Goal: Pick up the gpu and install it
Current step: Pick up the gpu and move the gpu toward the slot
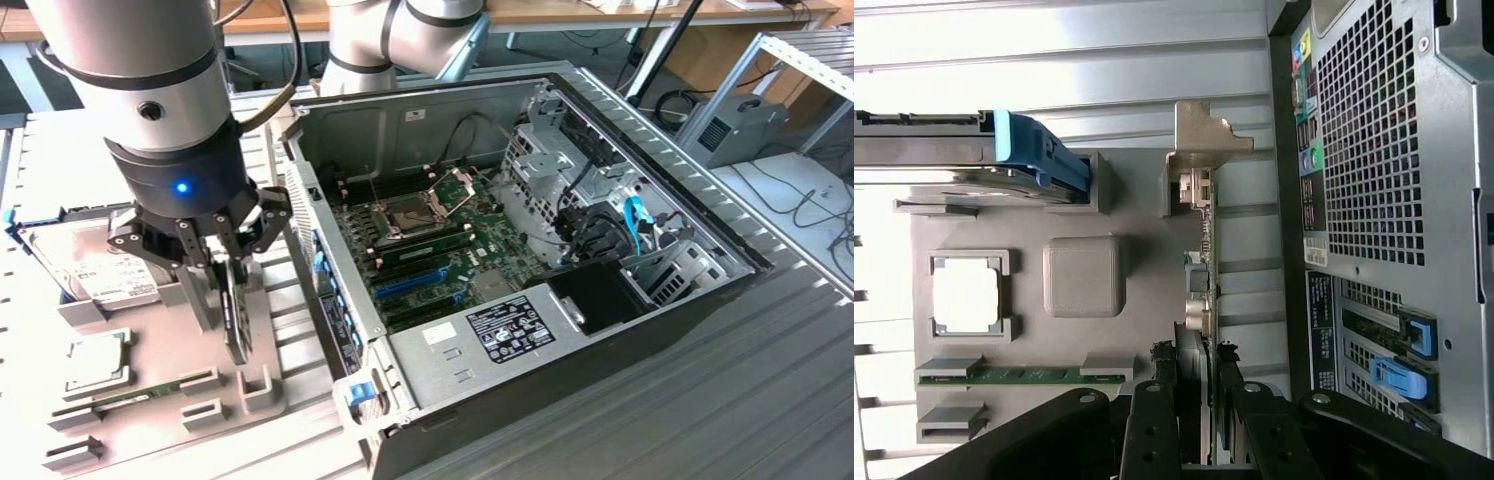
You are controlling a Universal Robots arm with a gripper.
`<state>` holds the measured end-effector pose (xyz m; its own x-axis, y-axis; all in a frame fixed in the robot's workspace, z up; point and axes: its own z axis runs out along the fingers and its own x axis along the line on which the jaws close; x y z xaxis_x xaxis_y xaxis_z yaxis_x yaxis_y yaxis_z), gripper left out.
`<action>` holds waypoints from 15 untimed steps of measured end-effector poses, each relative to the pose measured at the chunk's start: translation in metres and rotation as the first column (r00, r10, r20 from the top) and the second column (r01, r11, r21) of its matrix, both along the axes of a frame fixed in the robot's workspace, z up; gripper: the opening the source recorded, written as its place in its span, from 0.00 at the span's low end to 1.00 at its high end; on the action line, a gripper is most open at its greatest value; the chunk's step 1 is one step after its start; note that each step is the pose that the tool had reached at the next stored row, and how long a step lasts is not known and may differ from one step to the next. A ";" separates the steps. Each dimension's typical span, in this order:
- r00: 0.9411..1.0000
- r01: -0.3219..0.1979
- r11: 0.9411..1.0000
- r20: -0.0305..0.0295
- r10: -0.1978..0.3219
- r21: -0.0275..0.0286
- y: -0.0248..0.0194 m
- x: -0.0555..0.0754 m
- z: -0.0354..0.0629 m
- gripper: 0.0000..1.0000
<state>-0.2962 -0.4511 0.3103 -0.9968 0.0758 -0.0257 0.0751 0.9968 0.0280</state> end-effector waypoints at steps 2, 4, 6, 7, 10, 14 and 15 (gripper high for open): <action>1.000 0.000 1.000 0.000 0.000 0.000 0.0000 0.000 0.0008 0.26; 1.000 0.000 1.000 0.000 0.000 0.000 0.0000 0.000 0.0016 0.26; 1.000 0.000 1.000 0.000 0.000 0.000 0.0000 0.000 0.0027 0.26; 1.000 0.000 1.000 0.000 0.000 0.000 0.0000 0.000 0.0031 0.26; 1.000 0.000 1.000 0.000 0.000 0.000 0.0000 0.000 0.0044 0.26; 1.000 0.000 1.000 0.000 0.000 0.000 0.0000 0.000 0.0061 0.26; 1.000 0.000 1.000 0.000 0.000 0.000 0.0000 0.000 0.0064 0.26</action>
